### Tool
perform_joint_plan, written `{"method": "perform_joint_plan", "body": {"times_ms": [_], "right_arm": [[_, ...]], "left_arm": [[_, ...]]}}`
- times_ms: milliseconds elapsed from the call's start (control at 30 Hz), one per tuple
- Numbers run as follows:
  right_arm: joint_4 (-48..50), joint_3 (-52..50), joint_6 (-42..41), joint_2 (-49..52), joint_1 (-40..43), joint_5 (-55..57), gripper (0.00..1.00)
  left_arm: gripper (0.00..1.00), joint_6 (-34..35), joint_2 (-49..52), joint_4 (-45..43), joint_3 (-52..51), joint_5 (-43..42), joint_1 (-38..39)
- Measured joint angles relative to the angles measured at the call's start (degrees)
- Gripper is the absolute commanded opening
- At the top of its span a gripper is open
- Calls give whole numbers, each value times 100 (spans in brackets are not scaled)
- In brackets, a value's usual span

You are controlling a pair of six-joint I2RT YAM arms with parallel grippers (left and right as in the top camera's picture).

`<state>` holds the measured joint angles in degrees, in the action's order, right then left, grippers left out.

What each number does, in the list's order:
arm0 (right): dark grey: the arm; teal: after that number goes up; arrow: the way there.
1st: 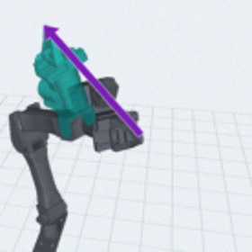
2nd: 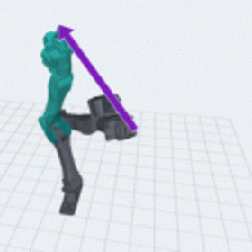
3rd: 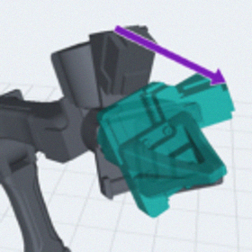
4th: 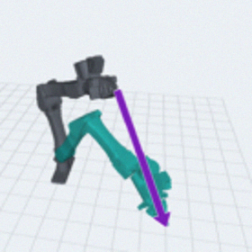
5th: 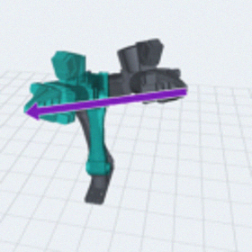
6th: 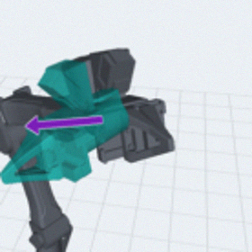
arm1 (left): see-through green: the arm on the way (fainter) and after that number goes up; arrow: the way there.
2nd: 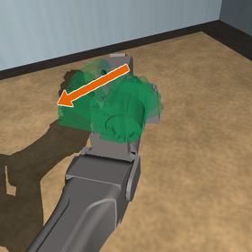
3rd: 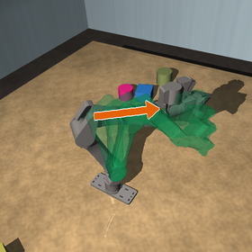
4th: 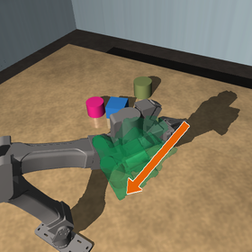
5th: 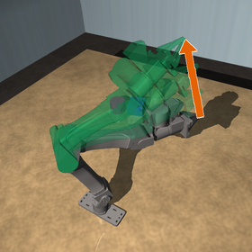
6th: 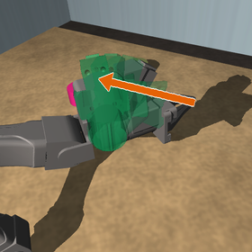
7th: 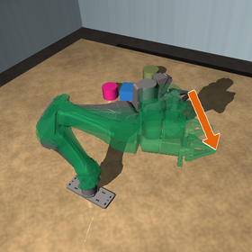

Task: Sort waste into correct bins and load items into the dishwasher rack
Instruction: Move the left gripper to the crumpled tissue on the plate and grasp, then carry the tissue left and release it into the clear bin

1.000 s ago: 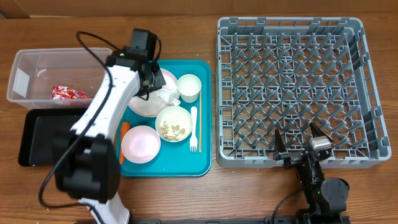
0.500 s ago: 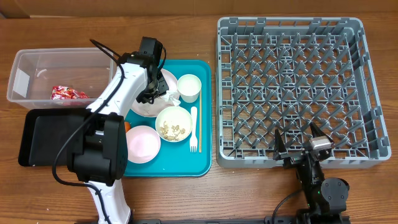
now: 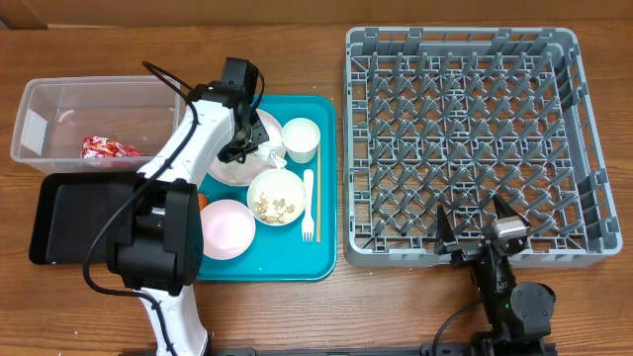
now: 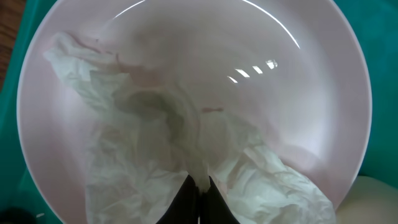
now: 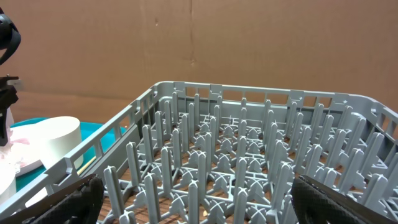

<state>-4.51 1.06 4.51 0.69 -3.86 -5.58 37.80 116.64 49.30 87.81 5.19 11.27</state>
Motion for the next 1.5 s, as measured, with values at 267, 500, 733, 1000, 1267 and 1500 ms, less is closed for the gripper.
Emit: {"method": "perform_joint_plan", "body": {"times_ms": [267,500,733,1000,1267,1500], "right_arm": [[-2,0,0,0,0,0,100],[-2,0,0,0,2,0,100],[0,0,-2,0,2,0,100],[2,0,0,0,2,-2,100],[-2,0,-2,0,2,0,100],[0,0,-2,0,0,0,100]], "left_arm": [[4,-28,83,1309,1335,0,-2],[4,-90,81,2518,2850,243,-13],[4,-92,81,3445,3952,527,-411],[4,-205,81,3939,4050,719,-1541],[4,-229,81,3853,3928,833,-2243],[4,-238,83,3027,3209,1003,-2490]]}}
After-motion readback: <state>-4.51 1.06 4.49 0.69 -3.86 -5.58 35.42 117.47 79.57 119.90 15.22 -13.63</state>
